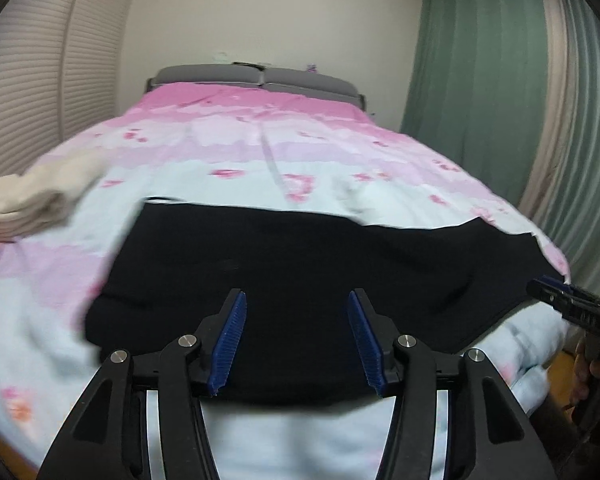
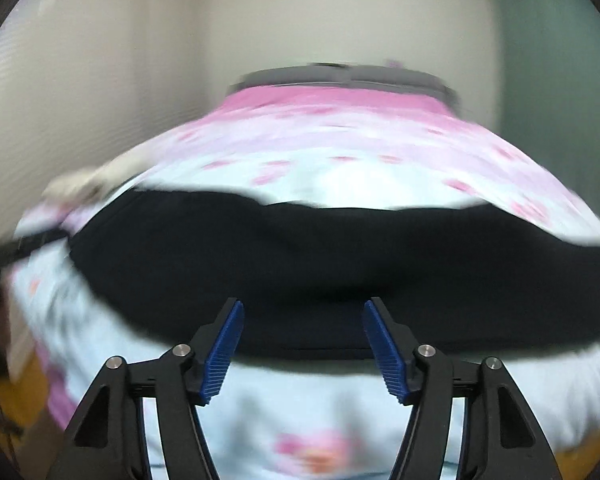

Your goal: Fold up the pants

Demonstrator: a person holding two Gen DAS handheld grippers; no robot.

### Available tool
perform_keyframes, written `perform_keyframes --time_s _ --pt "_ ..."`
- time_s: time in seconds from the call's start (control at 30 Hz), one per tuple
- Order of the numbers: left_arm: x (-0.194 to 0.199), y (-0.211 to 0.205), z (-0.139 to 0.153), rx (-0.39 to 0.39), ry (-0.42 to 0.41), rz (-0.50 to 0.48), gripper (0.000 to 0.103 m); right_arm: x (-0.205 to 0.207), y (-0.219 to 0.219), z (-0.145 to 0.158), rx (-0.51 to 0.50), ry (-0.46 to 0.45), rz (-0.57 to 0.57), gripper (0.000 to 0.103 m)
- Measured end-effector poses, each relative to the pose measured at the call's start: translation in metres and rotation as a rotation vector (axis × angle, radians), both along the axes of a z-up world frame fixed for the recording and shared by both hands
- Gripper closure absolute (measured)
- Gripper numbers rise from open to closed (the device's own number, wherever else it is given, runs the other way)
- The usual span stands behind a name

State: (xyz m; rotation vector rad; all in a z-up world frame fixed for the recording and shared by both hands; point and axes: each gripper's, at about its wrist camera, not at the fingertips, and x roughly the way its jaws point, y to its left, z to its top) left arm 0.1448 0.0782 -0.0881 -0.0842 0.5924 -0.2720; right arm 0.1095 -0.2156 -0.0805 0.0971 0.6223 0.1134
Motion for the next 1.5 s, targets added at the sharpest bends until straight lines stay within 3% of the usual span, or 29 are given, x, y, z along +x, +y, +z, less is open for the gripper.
perform_keyframes --time_s 0.27,0.53,0.7,1.03,1.07,1.17,1.37,1.5 --pt "0.026 -0.121 -0.01 -0.048 0.029 -0.079 0.049 0.001 -0.181 -0.021 0.299 0.124 -0.448 0.032" --pt "0.037 -0.242 -0.03 -0.11 0.086 -0.166 0.046 -0.016 -0.304 -0.037 0.472 0.128 -0.68 0.031" --pt "0.039 -0.286 -0.046 -0.089 0.108 -0.199 0.046 -0.023 -0.358 -0.069 0.604 0.146 -0.728 0.031" --pt "0.041 -0.342 -0.055 -0.031 0.136 -0.26 0.046 -0.015 -0.404 -0.104 0.666 0.086 -0.783 0.034" --pt "0.041 -0.348 -0.055 -0.032 0.136 -0.267 0.046 -0.014 -0.409 -0.105 0.665 0.078 -0.788 0.039" --pt "0.043 -0.368 -0.054 -0.037 0.139 -0.287 0.046 -0.001 -0.425 -0.111 0.647 0.111 -0.762 0.098" --pt "0.05 -0.395 -0.049 -0.051 0.12 -0.316 0.046 0.01 -0.443 -0.082 0.555 0.05 -0.739 0.099" --pt "0.051 -0.396 -0.05 -0.056 0.119 -0.311 0.046 0.023 -0.451 -0.1 0.575 0.168 -0.711 0.099"
